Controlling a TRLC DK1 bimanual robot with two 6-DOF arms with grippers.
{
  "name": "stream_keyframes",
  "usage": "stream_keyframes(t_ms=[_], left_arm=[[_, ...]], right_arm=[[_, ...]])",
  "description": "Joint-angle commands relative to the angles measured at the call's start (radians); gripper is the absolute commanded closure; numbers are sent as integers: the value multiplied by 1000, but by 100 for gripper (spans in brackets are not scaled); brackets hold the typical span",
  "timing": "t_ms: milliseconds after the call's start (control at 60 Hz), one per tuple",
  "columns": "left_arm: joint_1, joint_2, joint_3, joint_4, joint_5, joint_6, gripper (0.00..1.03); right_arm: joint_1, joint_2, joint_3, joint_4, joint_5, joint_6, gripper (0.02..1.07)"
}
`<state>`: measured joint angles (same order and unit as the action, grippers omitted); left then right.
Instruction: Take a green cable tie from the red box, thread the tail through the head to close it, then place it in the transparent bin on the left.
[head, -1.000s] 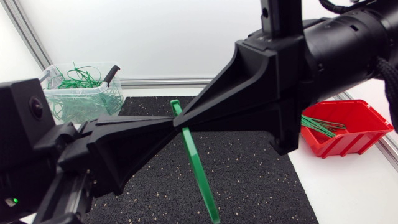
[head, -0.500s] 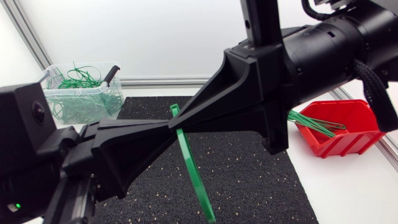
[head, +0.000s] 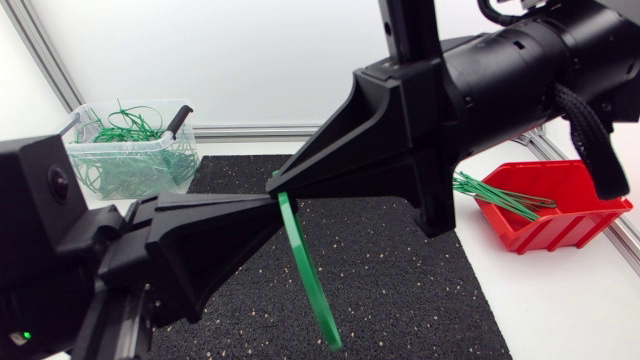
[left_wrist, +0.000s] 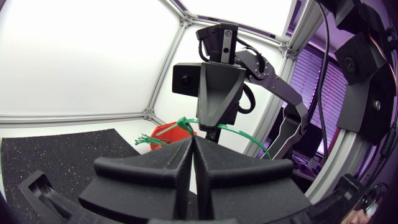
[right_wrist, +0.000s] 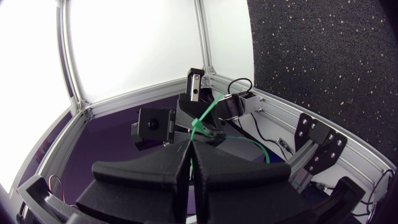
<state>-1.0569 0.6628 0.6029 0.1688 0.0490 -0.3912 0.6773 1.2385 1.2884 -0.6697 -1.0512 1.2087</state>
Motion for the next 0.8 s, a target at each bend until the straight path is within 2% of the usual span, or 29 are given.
stream_keyframes(t_ms=[0, 133, 183, 250, 283, 433, 667, 733, 783], left_arm=[[-23, -22, 31, 34, 17, 23, 100], [-5, -20, 21, 34, 15, 32, 100], [-2, -22, 17, 34, 15, 34, 100], [5, -22, 12, 32, 17, 40, 100], [6, -22, 11, 34, 18, 41, 100], [12, -19, 6, 20, 32, 68, 100], [152, -11, -15, -11, 190, 92, 100], [212, -9, -28, -18, 250, 94, 100], [265, -9, -40, -20, 336, 92, 100]], right_arm=[[-19, 26, 3, -1, 23, 31, 102], [-12, -1, -1, -4, 28, 28, 101], [-8, -8, -3, -7, 28, 26, 93], [4, -19, -6, -11, 28, 17, 76], [7, -28, -9, -11, 28, 17, 71], [7, -63, -4, -13, 31, 5, 66], [5, -83, 3, -45, 33, -44, 66], [1, -83, 6, -47, 31, -55, 66], [-7, -83, 8, -47, 28, -69, 66]])
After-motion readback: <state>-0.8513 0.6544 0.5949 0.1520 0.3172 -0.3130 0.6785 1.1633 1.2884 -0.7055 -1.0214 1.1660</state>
